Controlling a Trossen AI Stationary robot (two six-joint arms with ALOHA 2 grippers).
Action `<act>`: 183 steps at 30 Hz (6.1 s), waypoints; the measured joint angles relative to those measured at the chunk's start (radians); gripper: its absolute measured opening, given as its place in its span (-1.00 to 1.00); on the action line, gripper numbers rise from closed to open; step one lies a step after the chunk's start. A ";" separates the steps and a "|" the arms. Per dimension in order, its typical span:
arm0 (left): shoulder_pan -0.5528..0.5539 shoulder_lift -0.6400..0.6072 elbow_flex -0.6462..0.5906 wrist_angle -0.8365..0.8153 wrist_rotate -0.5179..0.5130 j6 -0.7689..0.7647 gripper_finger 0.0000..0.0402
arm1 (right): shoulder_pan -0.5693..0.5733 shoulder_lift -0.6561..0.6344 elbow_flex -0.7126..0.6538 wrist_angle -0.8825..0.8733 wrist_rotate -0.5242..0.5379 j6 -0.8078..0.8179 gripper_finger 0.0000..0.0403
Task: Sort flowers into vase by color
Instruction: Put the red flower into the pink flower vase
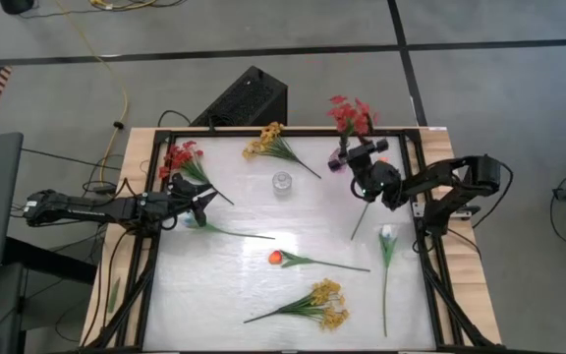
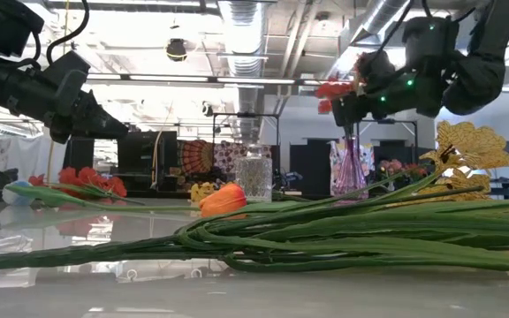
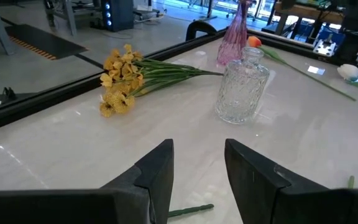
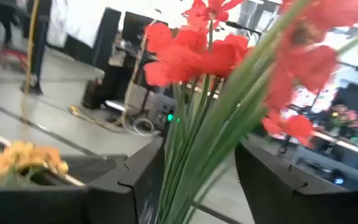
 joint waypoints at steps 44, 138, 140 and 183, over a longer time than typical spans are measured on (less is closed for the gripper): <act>0.000 -0.001 0.220 -0.594 -0.152 -0.322 -0.37 | 0.215 0.785 1.673 -1.712 -0.727 0.653 0.01; -0.132 -0.029 0.082 0.114 0.081 0.133 -0.38 | 0.022 1.027 1.979 -1.920 -0.941 0.827 -0.69; -0.132 -0.029 0.082 0.100 0.080 0.138 -0.38 | 0.015 1.025 1.929 -1.884 -0.974 0.847 -0.65; -0.131 -0.029 0.083 0.073 0.036 0.138 -0.38 | 0.020 0.876 1.920 -1.987 -0.910 0.750 -0.86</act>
